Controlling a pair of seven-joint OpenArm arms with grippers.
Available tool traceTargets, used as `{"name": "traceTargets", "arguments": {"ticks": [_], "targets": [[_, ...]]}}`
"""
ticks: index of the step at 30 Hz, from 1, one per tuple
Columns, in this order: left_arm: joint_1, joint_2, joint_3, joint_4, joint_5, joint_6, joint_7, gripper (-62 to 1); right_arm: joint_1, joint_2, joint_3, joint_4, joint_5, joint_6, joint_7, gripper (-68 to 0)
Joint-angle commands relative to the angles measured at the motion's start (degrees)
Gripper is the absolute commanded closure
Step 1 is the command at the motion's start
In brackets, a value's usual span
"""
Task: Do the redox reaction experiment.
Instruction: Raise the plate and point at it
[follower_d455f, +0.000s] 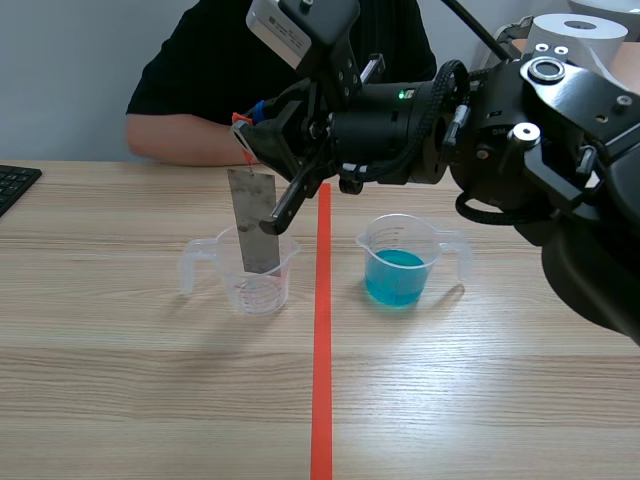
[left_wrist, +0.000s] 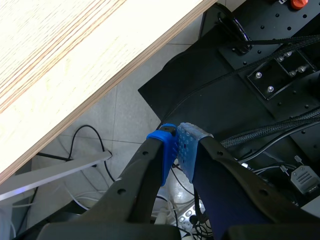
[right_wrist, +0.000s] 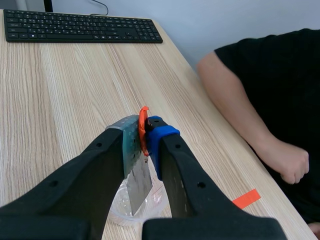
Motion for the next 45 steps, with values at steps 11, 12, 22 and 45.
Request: {"name": "traceTargets", "arguments": {"ticks": [11,12,22,45], "targets": [[0.5,-0.3,0.0,1.0,-0.6,0.1,-0.4,-4.1,1.0,-0.2,0.9,1.5,1.7,-0.4,-1.2,-0.8],[0.5,-0.3,0.0,1.0,-0.6,0.1,-0.4,-4.0,1.0,-0.2,1.3,2.0,2.5,-0.4,-2.0,-0.8],[0.5,-0.3,0.0,1.0,-0.6,0.1,-0.4,-4.0,1.0,-0.1,5.2,8.6,7.3,-0.4,-9.2,-0.8],[0.5,-0.3,0.0,1.0,-0.6,0.1,-0.7,-4.0,0.7,14.4,15.3,19.8,23.4,-0.3,-17.5,-0.8]]}}
